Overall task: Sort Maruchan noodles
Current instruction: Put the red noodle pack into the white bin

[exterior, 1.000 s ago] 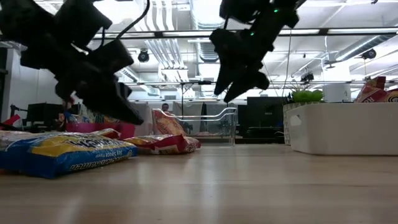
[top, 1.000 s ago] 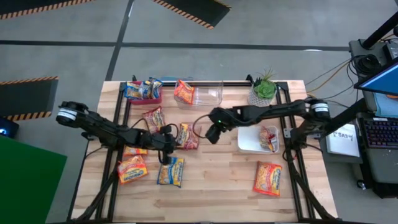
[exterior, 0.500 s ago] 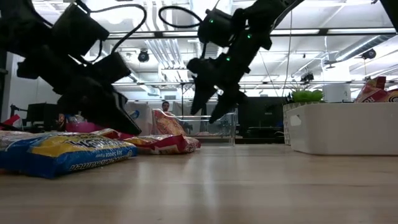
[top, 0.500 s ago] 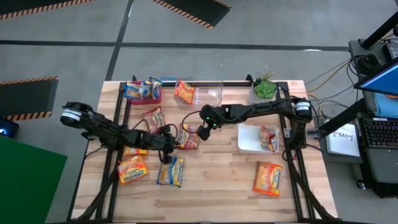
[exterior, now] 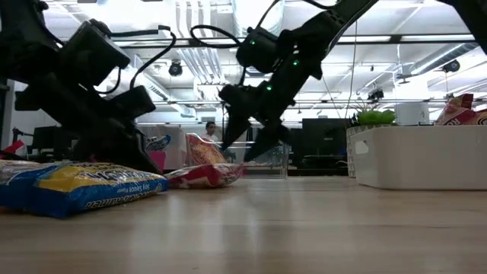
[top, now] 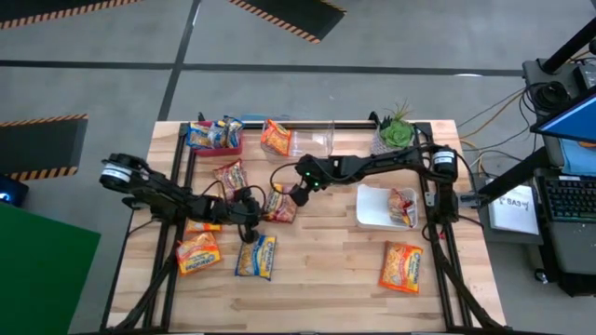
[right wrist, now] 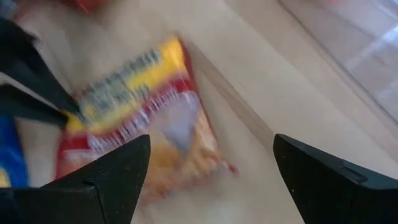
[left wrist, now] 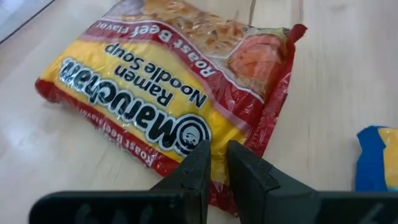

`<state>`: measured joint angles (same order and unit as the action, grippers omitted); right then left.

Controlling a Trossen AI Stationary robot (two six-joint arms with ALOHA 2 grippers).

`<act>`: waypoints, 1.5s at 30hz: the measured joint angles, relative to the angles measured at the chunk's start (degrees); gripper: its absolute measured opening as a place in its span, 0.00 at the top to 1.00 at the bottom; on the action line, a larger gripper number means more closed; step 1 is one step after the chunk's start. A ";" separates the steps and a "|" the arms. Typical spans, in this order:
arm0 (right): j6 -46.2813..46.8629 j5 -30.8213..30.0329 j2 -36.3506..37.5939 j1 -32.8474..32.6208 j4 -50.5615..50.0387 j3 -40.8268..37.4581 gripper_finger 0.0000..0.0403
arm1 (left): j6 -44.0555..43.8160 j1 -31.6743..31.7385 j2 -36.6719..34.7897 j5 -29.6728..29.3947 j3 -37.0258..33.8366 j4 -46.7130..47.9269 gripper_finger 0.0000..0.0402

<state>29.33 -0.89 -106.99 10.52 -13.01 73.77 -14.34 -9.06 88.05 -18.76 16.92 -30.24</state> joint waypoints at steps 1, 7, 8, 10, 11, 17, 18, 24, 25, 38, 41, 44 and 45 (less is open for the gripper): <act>0.04 -0.10 -0.09 0.02 0.08 -0.08 0.18 | -0.10 0.00 -0.05 -0.03 -0.27 -0.28 0.91; 0.06 0.48 -1.06 0.40 2.34 0.07 0.18 | -0.34 0.17 0.71 -0.60 -0.90 -1.89 0.91; 0.06 0.90 -1.06 0.49 1.95 0.00 0.18 | -0.35 0.17 0.81 -0.70 -0.87 -2.11 0.91; 0.07 1.11 -1.38 0.52 2.32 -0.04 0.18 | -0.36 0.17 0.90 -0.66 -0.88 -2.29 0.91; 0.06 1.17 -1.56 0.54 2.67 -0.10 0.18 | -0.35 0.17 1.24 -0.74 -0.90 -2.87 0.91; 0.08 2.74 -3.21 0.68 4.33 -1.06 0.18 | -0.25 0.23 1.68 -0.77 -1.07 -4.18 0.91; 0.10 3.43 -3.96 0.68 5.32 -1.27 0.18 | -0.27 0.26 1.76 -0.76 -1.08 -4.20 0.91; -0.24 14.84 -7.54 0.68 15.72 -2.07 0.19 | -0.34 0.26 1.81 -0.83 -1.18 -4.39 0.91; 0.16 18.45 -8.08 0.78 18.25 -2.05 0.19 | -0.34 0.26 1.82 -0.83 -1.19 -4.46 0.91; 0.76 25.10 -8.41 0.24 24.45 -2.18 0.24 | -0.78 0.33 1.86 -1.05 -1.30 -4.85 0.91; 0.63 24.95 -8.41 0.24 24.68 -2.18 0.34 | -0.78 0.33 1.87 -1.08 -1.30 -4.94 0.91; 0.60 24.91 -8.36 0.24 25.39 -2.18 0.47 | -0.80 0.33 1.88 -1.11 -1.32 -5.12 0.91; 0.59 24.90 -8.32 0.24 25.37 -2.18 0.52 | -0.80 0.33 1.88 -1.12 -1.32 -5.14 0.91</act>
<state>29.91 24.02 -115.31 10.76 12.36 71.59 -15.14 -8.73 89.93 -19.88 15.59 -35.38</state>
